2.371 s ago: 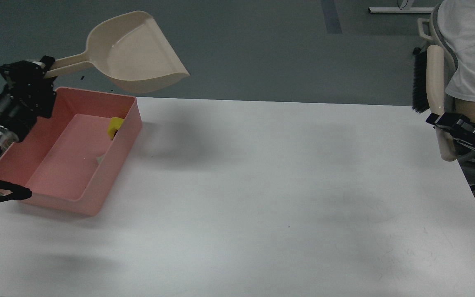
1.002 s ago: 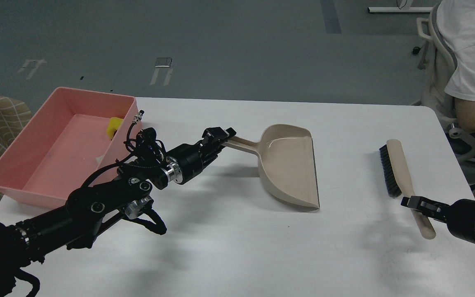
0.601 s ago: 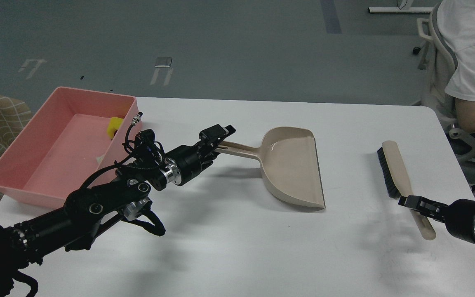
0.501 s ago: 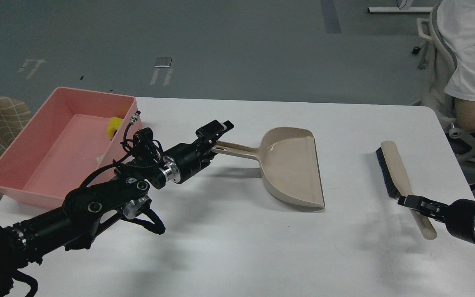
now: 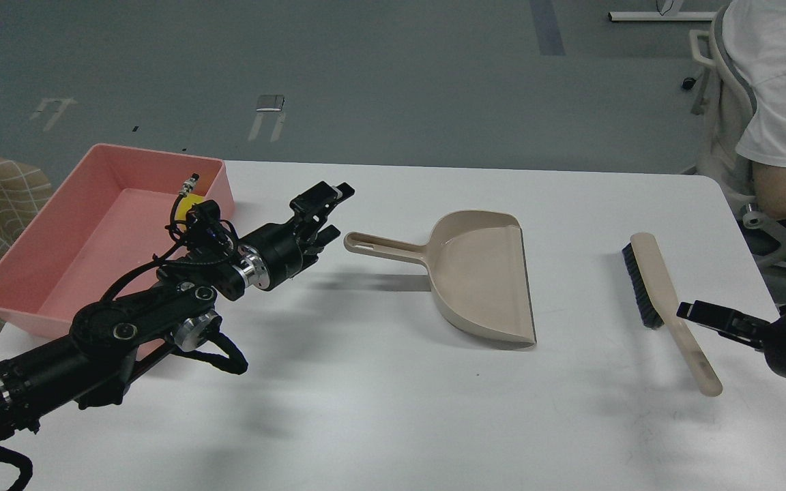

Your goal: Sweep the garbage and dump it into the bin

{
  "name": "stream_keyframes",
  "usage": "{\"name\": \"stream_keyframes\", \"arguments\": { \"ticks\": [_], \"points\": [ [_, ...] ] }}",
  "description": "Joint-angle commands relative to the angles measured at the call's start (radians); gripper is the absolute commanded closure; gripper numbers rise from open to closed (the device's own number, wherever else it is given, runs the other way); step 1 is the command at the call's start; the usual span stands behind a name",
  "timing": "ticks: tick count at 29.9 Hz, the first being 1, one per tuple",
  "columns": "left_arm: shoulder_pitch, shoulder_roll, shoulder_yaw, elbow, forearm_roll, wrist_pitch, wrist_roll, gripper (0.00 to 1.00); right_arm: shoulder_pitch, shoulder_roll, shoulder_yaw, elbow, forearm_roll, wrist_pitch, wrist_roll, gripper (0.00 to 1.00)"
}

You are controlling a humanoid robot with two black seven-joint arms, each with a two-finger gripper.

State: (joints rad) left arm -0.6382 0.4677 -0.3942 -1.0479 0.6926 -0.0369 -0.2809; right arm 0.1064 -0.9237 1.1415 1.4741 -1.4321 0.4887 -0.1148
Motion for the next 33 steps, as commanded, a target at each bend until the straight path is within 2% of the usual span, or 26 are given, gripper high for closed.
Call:
{"name": "stream_keyframes", "arguments": {
  "ticks": [1,6,7,13,15,16,17,19,21,27,29,33],
  "points": [
    [-0.003,0.032,-0.003,-0.004,-0.008,-0.017,0.0,0.02,0.001,-0.05,0.035,-0.011,0.001,0.0,0.0,0.04],
    [-0.014,0.054,-0.058,-0.012,-0.01,-0.02,0.002,0.02,0.001,-0.044,0.18,-0.009,0.004,0.0,-0.006,0.03],
    [-0.018,0.055,-0.084,-0.018,-0.008,-0.023,0.0,0.02,0.001,-0.024,0.235,-0.008,0.009,0.0,-0.009,0.0],
    [-0.024,0.057,-0.239,-0.026,-0.011,-0.067,-0.001,0.02,0.032,0.087,0.438,-0.001,0.082,0.0,-0.009,0.0],
    [-0.02,0.048,-0.332,-0.026,-0.037,-0.087,0.0,0.02,0.08,0.228,0.529,-0.011,0.12,0.0,-0.009,0.0],
    [-0.018,0.048,-0.35,-0.026,-0.047,-0.092,-0.001,0.02,0.097,0.271,0.546,-0.012,0.13,0.0,-0.009,0.0],
    [-0.02,0.045,-0.376,-0.026,-0.07,-0.095,-0.007,0.02,0.14,0.369,0.573,-0.017,0.145,0.0,-0.009,0.0],
    [-0.02,0.036,-0.397,-0.024,-0.1,-0.092,0.0,0.02,0.186,0.455,0.598,-0.034,0.159,0.0,-0.009,0.0],
    [-0.026,0.011,-0.437,-0.012,-0.184,-0.086,0.006,0.02,0.261,0.595,0.619,-0.072,0.179,0.0,-0.009,0.0],
    [-0.024,-0.003,-0.514,0.005,-0.298,-0.095,0.005,0.02,0.323,0.75,0.613,-0.106,0.196,-0.062,-0.005,0.0],
    [-0.021,-0.024,-0.534,0.014,-0.327,-0.097,-0.001,0.02,0.364,0.831,0.615,-0.164,0.229,-0.082,-0.005,0.0],
    [-0.008,-0.05,-0.561,0.017,-0.36,-0.097,-0.009,0.02,0.401,0.864,0.615,-0.228,0.308,-0.084,-0.003,0.0]
  ]
}}
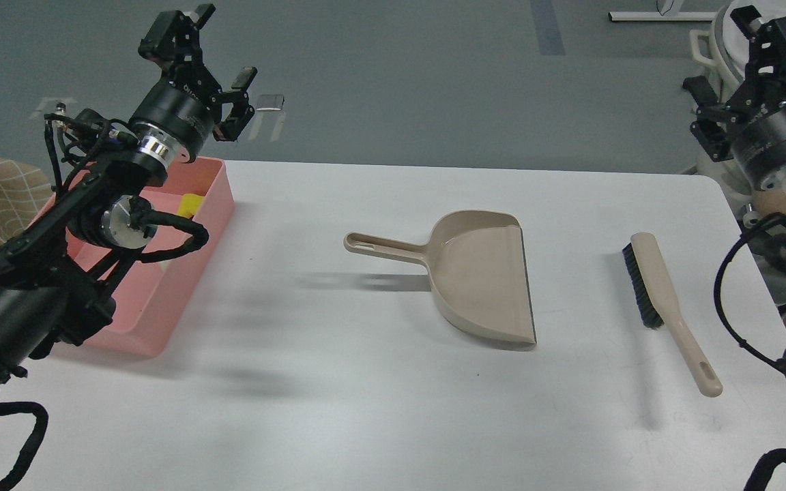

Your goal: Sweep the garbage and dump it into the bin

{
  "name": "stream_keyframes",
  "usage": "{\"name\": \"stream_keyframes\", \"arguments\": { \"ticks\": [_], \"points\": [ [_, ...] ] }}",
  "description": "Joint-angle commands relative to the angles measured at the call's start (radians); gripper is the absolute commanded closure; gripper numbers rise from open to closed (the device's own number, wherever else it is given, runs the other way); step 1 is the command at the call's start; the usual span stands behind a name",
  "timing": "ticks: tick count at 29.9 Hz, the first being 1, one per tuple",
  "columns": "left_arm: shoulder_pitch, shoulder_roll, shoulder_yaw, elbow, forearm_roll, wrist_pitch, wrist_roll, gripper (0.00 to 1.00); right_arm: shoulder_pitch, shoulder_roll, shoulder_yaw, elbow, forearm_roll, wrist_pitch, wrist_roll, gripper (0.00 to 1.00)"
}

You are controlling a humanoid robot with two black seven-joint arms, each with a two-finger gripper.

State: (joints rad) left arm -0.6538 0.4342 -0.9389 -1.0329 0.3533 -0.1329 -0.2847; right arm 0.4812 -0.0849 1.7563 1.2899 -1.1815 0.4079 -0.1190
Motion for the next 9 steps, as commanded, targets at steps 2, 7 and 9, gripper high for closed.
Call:
{"name": "stream_keyframes", "arguments": {
  "ticks": [2,7,9],
  "points": [
    [0.023,-0.022,-0.018,0.002,-0.023,-0.001,-0.007,0.02,0.036,0.025,-0.001,-0.05,0.14,-0.003,0.001,0.0],
    [0.023,-0.029,-0.02,0.002,-0.023,-0.001,-0.005,0.02,0.039,0.019,0.0,-0.052,0.244,-0.003,0.001,0.0],
    [0.023,-0.04,-0.018,0.002,-0.023,-0.001,-0.005,0.02,0.039,0.017,0.0,-0.053,0.25,-0.003,0.002,0.0]
  ]
}}
